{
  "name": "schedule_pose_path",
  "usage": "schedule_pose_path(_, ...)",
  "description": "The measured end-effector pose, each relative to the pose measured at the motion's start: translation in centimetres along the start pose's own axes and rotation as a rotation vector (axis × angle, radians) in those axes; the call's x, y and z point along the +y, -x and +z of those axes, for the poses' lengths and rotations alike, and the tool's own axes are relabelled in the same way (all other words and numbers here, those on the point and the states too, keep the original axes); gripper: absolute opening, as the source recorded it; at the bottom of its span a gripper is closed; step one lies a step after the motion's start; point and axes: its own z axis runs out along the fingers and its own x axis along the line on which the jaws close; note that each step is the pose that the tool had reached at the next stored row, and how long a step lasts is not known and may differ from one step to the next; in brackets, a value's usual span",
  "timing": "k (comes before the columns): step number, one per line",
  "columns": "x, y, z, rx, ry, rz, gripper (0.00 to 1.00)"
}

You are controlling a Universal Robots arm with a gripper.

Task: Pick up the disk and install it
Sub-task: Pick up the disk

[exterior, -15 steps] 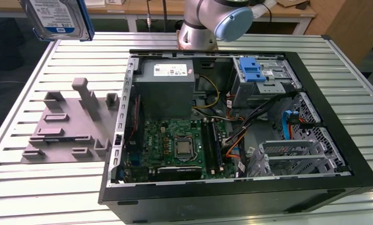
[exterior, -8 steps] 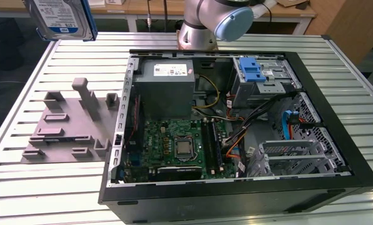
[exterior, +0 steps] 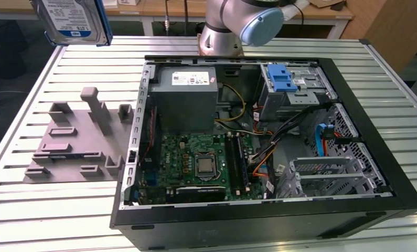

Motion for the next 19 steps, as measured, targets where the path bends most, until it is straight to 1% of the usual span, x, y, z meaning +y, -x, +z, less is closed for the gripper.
schedule_pose_path(19, -1.67, 0.06, -0.02, 0.0000, 0.0000, 0.000, 0.36)
